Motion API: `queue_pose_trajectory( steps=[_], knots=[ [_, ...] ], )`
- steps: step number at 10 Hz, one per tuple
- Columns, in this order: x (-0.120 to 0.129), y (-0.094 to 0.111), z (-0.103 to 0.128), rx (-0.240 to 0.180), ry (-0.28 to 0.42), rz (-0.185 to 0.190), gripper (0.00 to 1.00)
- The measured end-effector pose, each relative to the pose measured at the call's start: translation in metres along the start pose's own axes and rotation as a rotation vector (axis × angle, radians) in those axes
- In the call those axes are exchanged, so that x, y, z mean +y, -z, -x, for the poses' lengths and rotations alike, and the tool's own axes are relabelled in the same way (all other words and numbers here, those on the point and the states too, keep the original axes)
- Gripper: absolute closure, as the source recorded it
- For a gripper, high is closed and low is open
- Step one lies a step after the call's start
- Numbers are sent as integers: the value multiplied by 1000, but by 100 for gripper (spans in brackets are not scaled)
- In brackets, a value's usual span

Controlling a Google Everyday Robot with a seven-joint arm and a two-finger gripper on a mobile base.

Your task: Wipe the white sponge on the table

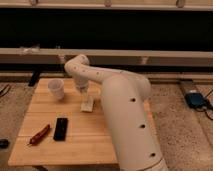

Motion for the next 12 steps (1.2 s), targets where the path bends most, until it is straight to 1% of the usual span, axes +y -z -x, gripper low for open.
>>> queue_pose_trajectory(
  steps=[1,2,3,4,5,8,9,10,12],
  knots=[
    [7,-4,-10,8,-12,7,100],
    [19,-9,-22,16,-29,23,100],
    [29,-10,-29,18,-37,31,100],
    [38,-10,-32,19,-37,37,100],
    [51,-7,-30,10,-26,39,100],
    [79,3,-12,-11,28,44,100],
    [89,2,-3,-14,56,47,100],
    [95,2,4,-15,77,47,100],
    [106,0,29,-14,143,43,100]
  ],
)
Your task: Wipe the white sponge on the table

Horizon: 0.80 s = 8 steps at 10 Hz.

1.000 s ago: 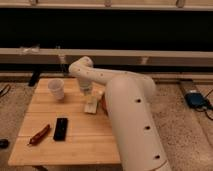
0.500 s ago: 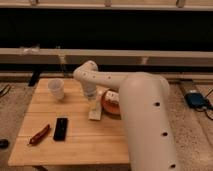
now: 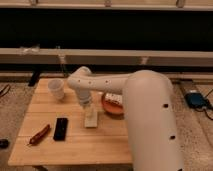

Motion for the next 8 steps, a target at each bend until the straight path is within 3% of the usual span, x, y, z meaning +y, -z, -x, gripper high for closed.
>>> queue_pose_trajectory(
  steps=[4,8],
  knots=[
    [-17,8,38,16,85,-41,100],
    [-46,11,58,17,84,-72,100]
  ],
)
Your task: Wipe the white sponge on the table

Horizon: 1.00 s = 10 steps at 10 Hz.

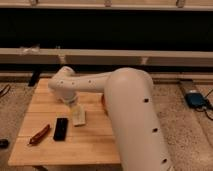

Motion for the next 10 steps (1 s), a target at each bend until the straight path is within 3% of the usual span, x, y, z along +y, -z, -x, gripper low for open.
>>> queue_pose_trajectory(
  steps=[4,7,10],
  knots=[
    [-31,-8,-17,43,-50,10,100],
    [-54,-10,-50,109,-87,3,100],
    [-60,-11,-91,171,-121,7,100]
  ],
)
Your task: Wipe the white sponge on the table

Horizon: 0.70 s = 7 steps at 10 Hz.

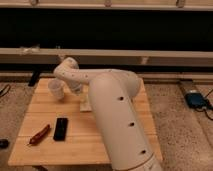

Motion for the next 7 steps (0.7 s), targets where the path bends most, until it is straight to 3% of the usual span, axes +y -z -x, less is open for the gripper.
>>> queue_pose_trajectory(
  steps=[4,7],
  knots=[
    [28,-20,-26,32,22,47,100],
    [58,-15,-19,2,77,69,100]
  ],
)
